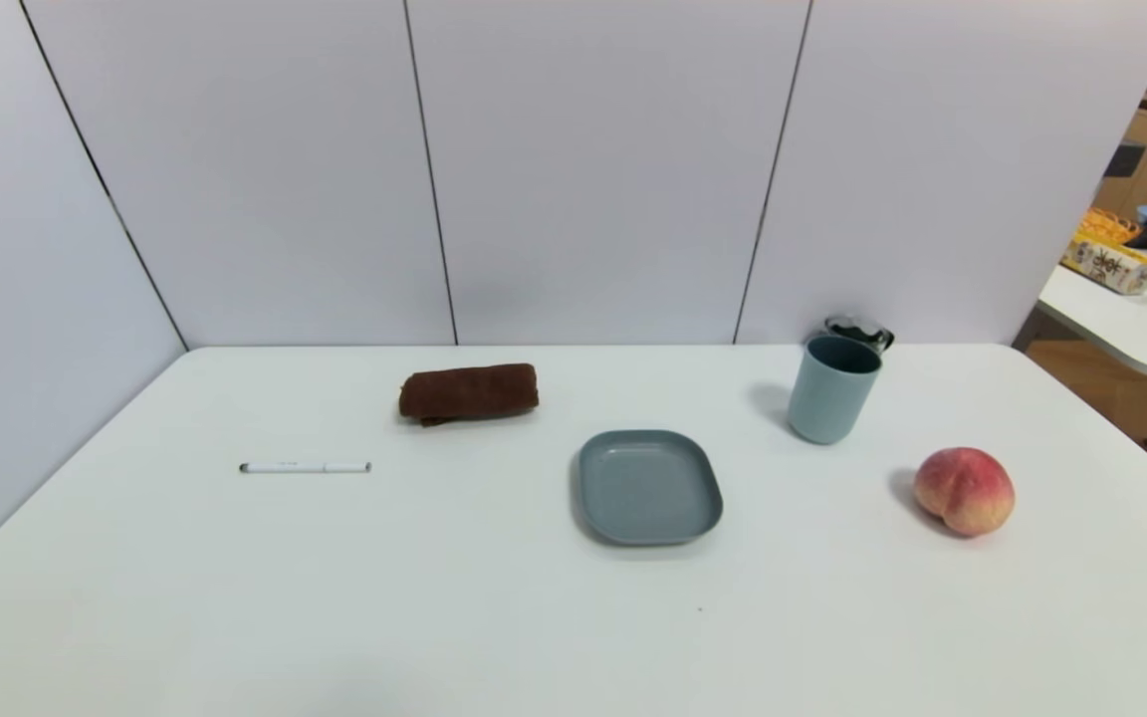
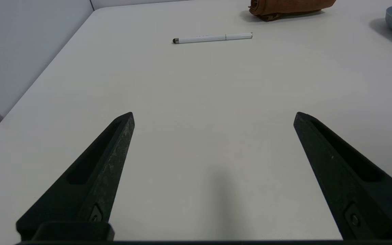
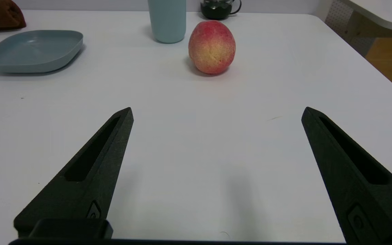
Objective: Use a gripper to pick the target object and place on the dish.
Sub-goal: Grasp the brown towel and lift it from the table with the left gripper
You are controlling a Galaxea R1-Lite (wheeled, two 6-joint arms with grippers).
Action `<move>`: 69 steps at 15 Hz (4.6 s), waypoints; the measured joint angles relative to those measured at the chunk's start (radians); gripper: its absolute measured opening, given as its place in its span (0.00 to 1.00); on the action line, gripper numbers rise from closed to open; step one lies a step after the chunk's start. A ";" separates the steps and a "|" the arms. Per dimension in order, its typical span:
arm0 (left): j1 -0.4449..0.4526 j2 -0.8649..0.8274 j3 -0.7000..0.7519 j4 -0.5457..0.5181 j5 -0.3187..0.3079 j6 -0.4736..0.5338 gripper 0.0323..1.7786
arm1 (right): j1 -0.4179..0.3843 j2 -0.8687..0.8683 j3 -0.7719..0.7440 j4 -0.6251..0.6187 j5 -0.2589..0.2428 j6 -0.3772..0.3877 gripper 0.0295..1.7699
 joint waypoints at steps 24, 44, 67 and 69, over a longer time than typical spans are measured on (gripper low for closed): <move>0.000 0.126 -0.177 0.136 0.012 0.016 0.95 | 0.000 0.000 0.000 0.000 0.000 0.000 0.97; -0.174 1.727 -1.620 0.747 -0.198 0.674 0.95 | 0.000 0.000 0.000 0.000 0.000 0.000 0.97; -0.203 2.318 -1.974 0.483 -0.669 0.834 0.95 | 0.000 0.000 0.000 0.000 0.000 0.000 0.97; -0.194 2.337 -1.974 0.482 -0.670 0.833 0.95 | 0.000 0.000 0.000 0.000 0.000 0.000 0.97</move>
